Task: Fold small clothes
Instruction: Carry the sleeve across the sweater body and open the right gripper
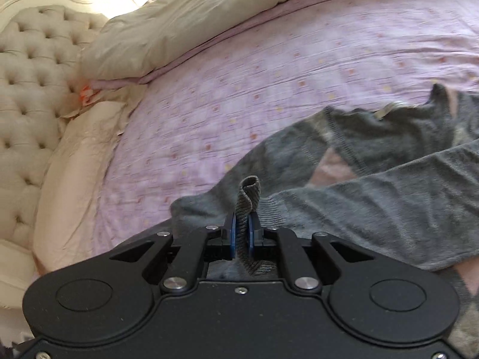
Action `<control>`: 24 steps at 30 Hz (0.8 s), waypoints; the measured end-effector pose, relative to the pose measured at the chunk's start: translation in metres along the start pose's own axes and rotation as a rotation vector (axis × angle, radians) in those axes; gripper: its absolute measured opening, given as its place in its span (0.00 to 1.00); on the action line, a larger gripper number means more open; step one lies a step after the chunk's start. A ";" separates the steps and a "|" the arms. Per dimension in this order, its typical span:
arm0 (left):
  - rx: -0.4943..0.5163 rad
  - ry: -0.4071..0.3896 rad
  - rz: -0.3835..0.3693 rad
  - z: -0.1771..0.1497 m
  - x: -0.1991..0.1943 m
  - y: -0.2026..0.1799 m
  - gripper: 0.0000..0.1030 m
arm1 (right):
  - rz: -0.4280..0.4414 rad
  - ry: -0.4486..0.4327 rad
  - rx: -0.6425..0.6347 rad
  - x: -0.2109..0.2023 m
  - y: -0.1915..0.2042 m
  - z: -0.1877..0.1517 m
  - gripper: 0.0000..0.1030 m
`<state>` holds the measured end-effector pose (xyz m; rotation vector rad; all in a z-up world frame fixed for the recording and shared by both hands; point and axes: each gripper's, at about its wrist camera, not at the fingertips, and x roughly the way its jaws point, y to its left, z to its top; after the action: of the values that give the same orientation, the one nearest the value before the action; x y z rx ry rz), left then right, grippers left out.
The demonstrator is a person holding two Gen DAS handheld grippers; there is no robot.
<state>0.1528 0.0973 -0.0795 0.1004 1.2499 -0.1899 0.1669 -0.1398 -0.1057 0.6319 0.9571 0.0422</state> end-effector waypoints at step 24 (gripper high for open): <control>0.130 -0.028 -0.014 0.035 0.054 -0.147 0.87 | -0.400 -0.130 0.239 -0.129 -0.258 0.019 0.41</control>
<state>0.1722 -0.0580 -0.1155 0.2002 1.2102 -0.2840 0.0442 -0.4001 -0.1360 0.6434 0.9539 -0.4695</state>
